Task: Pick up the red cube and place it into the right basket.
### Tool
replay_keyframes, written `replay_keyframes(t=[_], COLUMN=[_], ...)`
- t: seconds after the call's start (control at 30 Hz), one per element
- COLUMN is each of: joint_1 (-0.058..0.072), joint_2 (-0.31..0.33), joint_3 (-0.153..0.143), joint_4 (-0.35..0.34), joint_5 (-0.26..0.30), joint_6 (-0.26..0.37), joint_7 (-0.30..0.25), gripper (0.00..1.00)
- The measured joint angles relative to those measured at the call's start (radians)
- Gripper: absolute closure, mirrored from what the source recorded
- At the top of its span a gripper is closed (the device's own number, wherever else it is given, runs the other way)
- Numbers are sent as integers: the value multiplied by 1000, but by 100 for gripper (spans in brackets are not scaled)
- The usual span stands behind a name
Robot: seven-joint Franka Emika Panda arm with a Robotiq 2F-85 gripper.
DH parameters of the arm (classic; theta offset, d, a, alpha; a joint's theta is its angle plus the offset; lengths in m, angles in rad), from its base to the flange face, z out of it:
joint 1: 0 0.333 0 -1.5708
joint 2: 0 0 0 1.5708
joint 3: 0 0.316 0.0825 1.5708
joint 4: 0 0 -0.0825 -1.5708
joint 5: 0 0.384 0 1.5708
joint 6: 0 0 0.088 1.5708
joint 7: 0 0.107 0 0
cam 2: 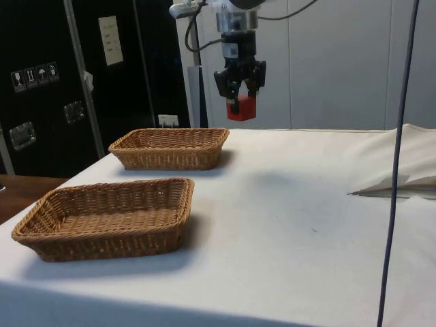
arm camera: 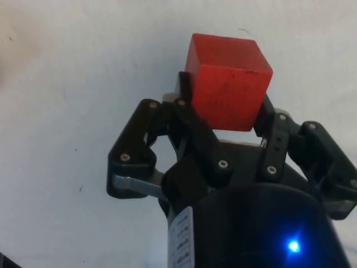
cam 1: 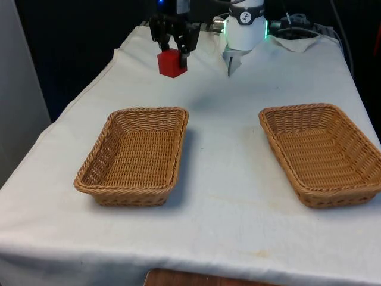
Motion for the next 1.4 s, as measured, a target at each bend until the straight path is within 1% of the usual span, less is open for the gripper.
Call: replay_keyframes(t=[0.2, 0.33, 0.4, 0.5, 0.53, 0.6, 0.67, 0.73, 0.93, 1.0, 1.03, 1.07, 1.23, 1.27, 1.4], joint_1=[0, 0, 0, 1, 1, 1, 1, 1, 1, 1, 1, 1, -5, -5, -12], joint_2=[30, 73, 82, 113, 134, 156, 167, 199, 264, 275, 286, 311, 378, 378, 432], joint_3=[0, 2, 3, 6, 8, 10, 12, 14, 19, 19, 19, 19, 18, 18, 18], joint_4=[33, 80, 89, 118, 139, 163, 174, 210, 272, 284, 295, 319, 379, 379, 430], joint_5=[7, 24, 28, 39, 47, 54, 59, 72, 94, 98, 103, 113, 157, 157, 199], joint_6=[-6, -20, -21, -22, -24, -28, -31, -40, -45, -46, -48, -54, -58, -58, -61], joint_7=[-21, -47, -52, -65, -73, -78, -82, -91, -102, -104, -106, -110, -133, -133, -157], gripper=[97, 97, 97, 97, 97, 97, 97, 97, 97, 97, 97, 97, 97, 97, 97])
